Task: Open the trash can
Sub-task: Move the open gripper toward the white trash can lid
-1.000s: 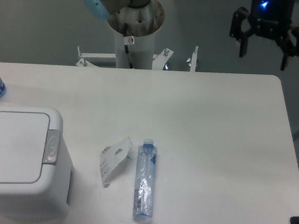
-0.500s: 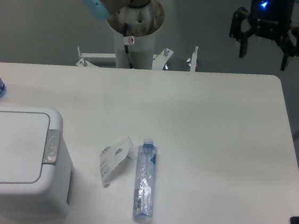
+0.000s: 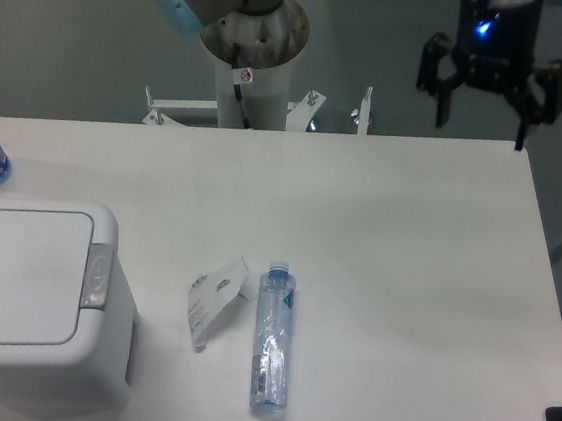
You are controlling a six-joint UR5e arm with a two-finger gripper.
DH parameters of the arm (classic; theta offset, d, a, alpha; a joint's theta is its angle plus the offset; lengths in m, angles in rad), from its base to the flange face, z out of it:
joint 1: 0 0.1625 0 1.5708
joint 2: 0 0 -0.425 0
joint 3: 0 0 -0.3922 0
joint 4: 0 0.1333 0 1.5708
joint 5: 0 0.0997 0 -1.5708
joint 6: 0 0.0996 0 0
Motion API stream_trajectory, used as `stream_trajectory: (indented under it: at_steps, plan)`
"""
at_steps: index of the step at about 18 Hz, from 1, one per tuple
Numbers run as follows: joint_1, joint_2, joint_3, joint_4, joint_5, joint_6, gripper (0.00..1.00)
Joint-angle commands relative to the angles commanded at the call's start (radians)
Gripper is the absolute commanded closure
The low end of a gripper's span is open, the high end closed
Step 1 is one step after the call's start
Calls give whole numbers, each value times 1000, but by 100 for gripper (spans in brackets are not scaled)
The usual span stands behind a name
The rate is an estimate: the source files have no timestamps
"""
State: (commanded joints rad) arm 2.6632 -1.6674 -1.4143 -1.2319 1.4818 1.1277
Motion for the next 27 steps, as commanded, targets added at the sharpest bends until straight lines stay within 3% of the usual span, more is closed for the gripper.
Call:
stream_trajectory:
  at_steps: [4, 5, 9, 16, 20, 24, 27]
  plan:
    - [-66, -23, 3, 8, -2, -86, 0]
    - [-92, -41, 8, 32, -2, -126, 0]
    - [-189, -95, 15, 123, 0, -343, 0]
    - [-296, -155, 57, 147, -15, -721, 0]
    - [-319, -164, 52, 153, -148, -931, 0]
    - [-322, -169, 38, 178, -293, -1028, 0]
    - [-330, -178, 25, 186, -330, -1069, 0]
